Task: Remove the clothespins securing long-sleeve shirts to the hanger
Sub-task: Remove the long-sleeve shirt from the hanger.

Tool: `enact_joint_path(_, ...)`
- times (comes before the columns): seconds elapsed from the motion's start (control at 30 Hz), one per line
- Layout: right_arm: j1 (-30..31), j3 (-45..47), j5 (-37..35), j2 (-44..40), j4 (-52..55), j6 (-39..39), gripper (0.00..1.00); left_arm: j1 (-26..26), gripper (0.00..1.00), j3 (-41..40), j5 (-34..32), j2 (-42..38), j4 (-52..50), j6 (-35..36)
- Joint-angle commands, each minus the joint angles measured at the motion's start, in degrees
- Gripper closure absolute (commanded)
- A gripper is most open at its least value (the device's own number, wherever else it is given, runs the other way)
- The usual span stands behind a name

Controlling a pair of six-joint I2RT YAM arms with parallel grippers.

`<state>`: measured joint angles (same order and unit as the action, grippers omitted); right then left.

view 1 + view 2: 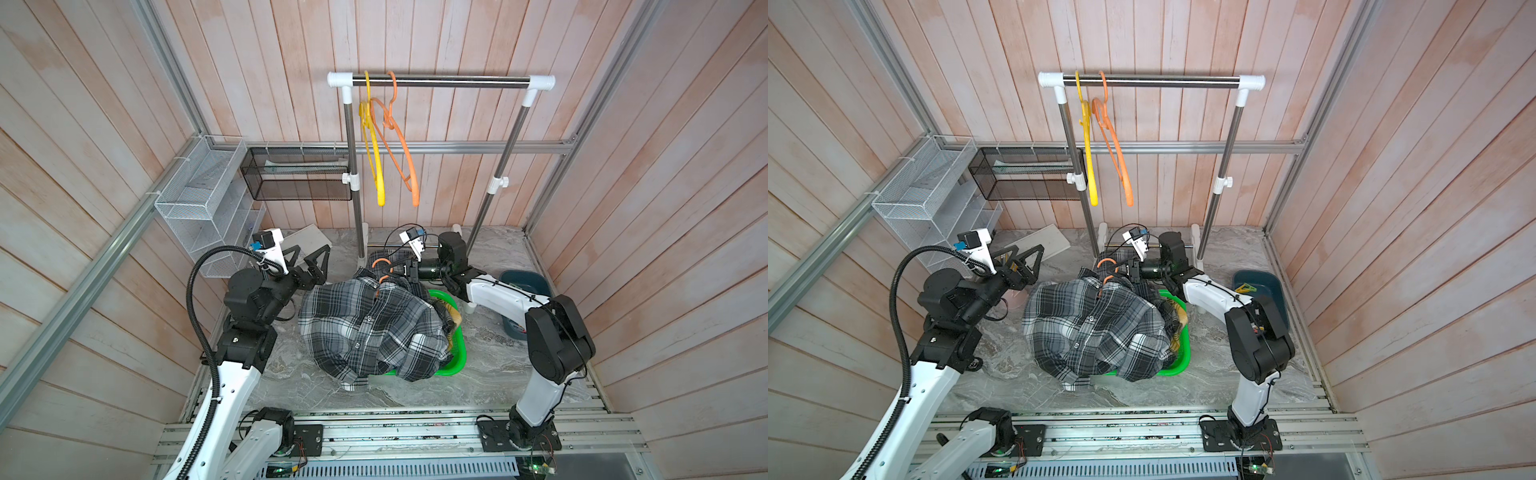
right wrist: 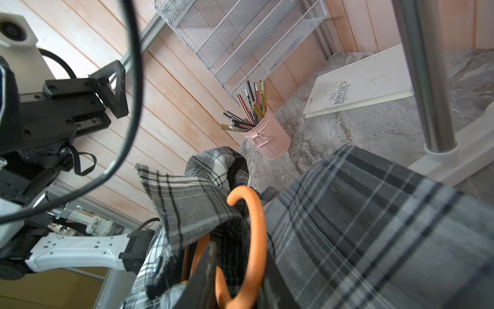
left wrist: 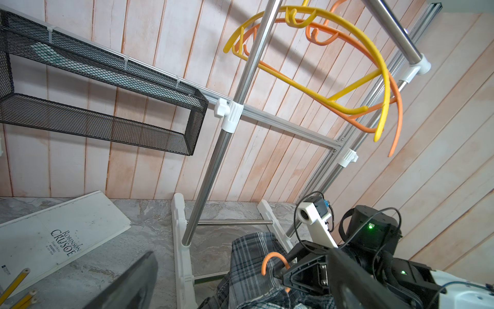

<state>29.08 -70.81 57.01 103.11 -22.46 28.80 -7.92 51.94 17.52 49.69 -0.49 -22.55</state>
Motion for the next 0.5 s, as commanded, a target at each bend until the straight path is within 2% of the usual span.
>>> enact_joint_path(0.0,0.3,-2.6,2.5,-0.5,-3.3,0.1,0.89,0.4,0.00,-0.8,0.3,-0.6,-0.3,0.2)
enact_joint_path(0.1,0.2,-3.4,3.2,-2.5,-2.8,-2.2,1.00,0.3,0.00,-0.8,0.6,-0.2,-0.6,0.4)
enact_joint_path(0.2,0.2,-4.9,3.2,-4.8,0.8,-6.6,1.00,0.7,0.00,-0.3,1.2,0.8,-1.7,0.7)
enact_joint_path(0.33,0.0,-8.1,3.0,-8.1,7.9,-13.7,1.00,2.7,0.00,2.5,8.3,3.7,-6.3,0.0)
enact_joint_path(0.47,-0.7,-10.7,3.6,-11.2,12.8,-18.1,1.00,4.4,0.00,1.6,12.7,4.7,-8.0,-0.4)
